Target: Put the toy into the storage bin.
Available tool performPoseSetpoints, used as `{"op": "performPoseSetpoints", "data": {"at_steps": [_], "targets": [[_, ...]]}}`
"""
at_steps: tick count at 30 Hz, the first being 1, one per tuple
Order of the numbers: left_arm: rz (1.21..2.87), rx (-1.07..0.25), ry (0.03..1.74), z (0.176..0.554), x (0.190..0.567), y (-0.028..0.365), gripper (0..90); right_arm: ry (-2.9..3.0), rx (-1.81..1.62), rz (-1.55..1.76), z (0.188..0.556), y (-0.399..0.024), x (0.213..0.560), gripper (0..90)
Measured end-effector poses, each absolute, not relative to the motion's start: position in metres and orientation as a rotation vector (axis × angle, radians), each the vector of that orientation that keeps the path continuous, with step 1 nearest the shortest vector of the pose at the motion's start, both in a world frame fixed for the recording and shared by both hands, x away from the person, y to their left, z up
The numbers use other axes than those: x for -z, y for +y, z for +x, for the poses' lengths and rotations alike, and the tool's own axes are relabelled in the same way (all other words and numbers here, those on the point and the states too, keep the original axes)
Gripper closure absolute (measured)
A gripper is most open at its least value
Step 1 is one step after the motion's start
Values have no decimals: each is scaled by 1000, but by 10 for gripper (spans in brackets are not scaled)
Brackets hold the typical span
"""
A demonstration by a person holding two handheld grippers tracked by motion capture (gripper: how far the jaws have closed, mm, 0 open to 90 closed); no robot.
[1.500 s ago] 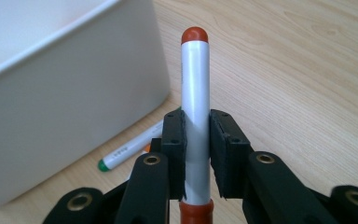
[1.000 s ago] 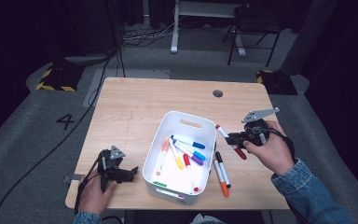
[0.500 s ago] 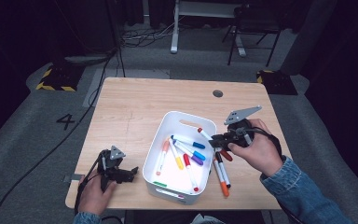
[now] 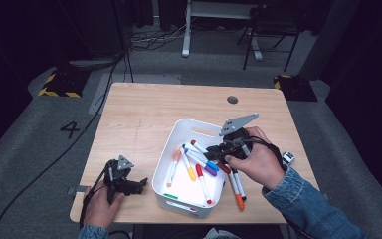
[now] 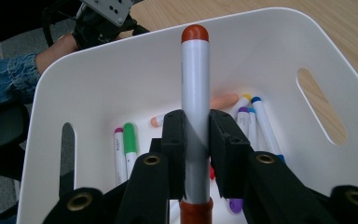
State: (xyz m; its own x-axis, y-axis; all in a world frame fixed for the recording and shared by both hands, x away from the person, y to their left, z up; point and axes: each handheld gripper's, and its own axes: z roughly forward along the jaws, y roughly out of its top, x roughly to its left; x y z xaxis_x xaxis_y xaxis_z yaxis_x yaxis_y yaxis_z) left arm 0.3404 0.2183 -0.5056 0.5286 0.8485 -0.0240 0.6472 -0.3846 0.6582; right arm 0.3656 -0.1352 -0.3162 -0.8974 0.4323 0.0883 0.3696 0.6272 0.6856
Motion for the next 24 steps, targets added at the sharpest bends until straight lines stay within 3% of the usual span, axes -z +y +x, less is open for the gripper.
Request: {"op": "performPoseSetpoints", "data": {"at_steps": [24], "targets": [[2153, -424, 1208, 340, 506, 218, 0, 2848, -990, 593, 361, -106, 340, 771]]}}
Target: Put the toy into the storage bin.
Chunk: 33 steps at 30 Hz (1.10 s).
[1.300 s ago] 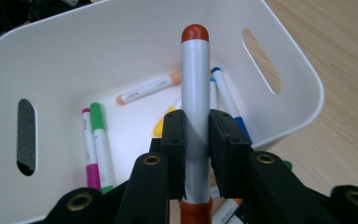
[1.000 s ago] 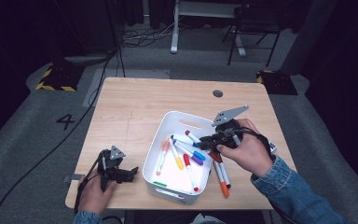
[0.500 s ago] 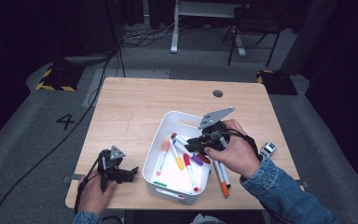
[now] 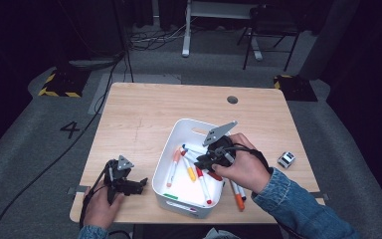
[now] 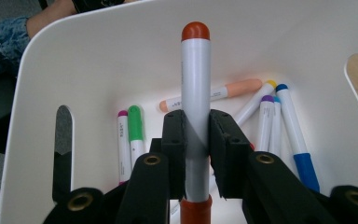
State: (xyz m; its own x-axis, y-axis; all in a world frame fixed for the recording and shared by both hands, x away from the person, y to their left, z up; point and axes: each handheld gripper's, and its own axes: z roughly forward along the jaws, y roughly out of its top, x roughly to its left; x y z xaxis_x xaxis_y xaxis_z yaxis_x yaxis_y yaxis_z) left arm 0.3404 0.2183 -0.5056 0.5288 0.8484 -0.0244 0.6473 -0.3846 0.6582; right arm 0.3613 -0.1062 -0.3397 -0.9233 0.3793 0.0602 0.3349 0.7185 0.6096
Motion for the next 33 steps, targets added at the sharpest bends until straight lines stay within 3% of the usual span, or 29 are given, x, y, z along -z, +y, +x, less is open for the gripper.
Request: {"op": "performPoseSetpoints", "data": {"at_steps": [22, 23, 24, 28, 33], "targets": [[2159, -421, 1209, 340, 505, 219, 0, 2920, -875, 519, 357, -97, 375, 771], [2159, -421, 1209, 340, 505, 219, 0, 2932, -864, 511, 357, -96, 376, 889], [2157, -417, 1207, 340, 505, 218, 0, 2957, -857, 510, 355, -96, 376, 895], [2160, -422, 1207, 340, 505, 219, 0, 2973, -835, 465, 353, -90, 381, 651], [2154, -430, 1207, 340, 506, 218, 0, 2941, -898, 493, 353, -94, 382, 594]]}}
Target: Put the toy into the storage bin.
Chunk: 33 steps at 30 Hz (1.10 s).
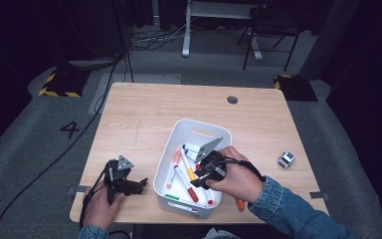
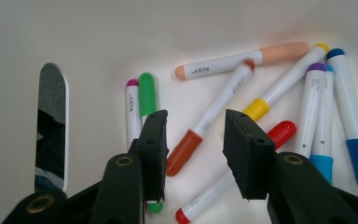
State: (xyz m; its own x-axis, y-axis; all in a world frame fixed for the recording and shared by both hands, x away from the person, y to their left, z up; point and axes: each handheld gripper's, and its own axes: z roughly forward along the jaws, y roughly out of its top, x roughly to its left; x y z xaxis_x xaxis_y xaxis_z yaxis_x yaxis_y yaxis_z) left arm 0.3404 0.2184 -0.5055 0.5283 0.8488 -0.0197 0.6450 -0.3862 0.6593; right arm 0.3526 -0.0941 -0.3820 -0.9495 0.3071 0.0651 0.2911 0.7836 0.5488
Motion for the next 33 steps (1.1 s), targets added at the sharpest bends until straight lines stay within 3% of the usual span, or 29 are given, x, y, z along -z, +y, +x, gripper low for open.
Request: {"op": "performPoseSetpoints", "data": {"at_steps": [18, 33], "targets": [[2159, -423, 1206, 340, 505, 219, 0, 2777, -1011, 658, 350, -153, 344, 554], [2161, -424, 1208, 340, 505, 219, 0, 2694, -1066, 846, 362, -205, 344, 588]]}}
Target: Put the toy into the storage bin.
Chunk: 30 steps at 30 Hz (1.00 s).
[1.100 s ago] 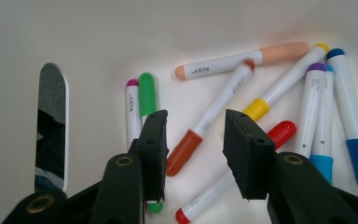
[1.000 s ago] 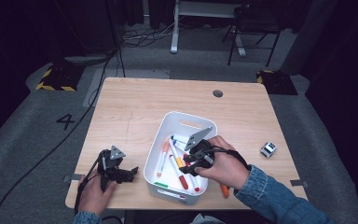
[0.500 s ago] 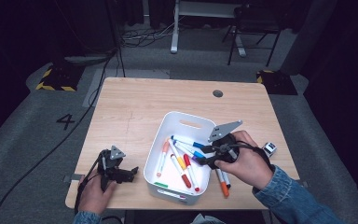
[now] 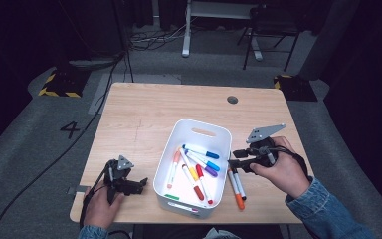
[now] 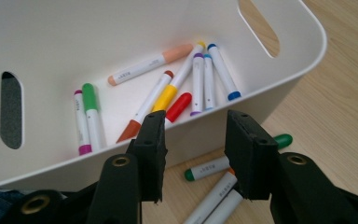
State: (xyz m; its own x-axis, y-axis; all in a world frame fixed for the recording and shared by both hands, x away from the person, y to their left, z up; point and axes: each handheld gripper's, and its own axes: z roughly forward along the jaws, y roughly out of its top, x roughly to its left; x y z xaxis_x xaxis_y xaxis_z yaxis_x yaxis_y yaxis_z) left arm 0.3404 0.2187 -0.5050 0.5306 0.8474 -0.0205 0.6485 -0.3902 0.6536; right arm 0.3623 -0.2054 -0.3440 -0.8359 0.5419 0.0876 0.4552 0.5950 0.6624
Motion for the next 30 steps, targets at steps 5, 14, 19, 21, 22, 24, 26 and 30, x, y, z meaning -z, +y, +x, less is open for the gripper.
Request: {"op": "performPoseSetpoints", "data": {"at_steps": [5, 14, 19, 21, 22, 24, 26, 30], "targets": [[2160, -421, 1209, 340, 505, 219, 0, 2670, -1041, 903, 371, -222, 360, 591], [2161, -424, 1208, 340, 505, 219, 0, 2691, -914, 983, 380, -234, 399, 586], [2160, -420, 1209, 340, 505, 219, 0, 2716, -877, 1018, 381, -235, 419, 582], [2161, -424, 1208, 340, 505, 219, 0, 2727, -865, 1010, 381, -236, 426, 580], [2161, -422, 1208, 340, 505, 219, 0, 2730, -852, 1017, 381, -235, 429, 580], [2161, -424, 1208, 340, 505, 219, 0, 2733, -845, 1021, 380, -235, 435, 579], [2160, -421, 1209, 340, 505, 219, 0, 2736, -836, 1019, 381, -234, 439, 578], [2159, -419, 1209, 340, 505, 218, 0, 2738, -827, 1016, 381, -234, 447, 576]]}}
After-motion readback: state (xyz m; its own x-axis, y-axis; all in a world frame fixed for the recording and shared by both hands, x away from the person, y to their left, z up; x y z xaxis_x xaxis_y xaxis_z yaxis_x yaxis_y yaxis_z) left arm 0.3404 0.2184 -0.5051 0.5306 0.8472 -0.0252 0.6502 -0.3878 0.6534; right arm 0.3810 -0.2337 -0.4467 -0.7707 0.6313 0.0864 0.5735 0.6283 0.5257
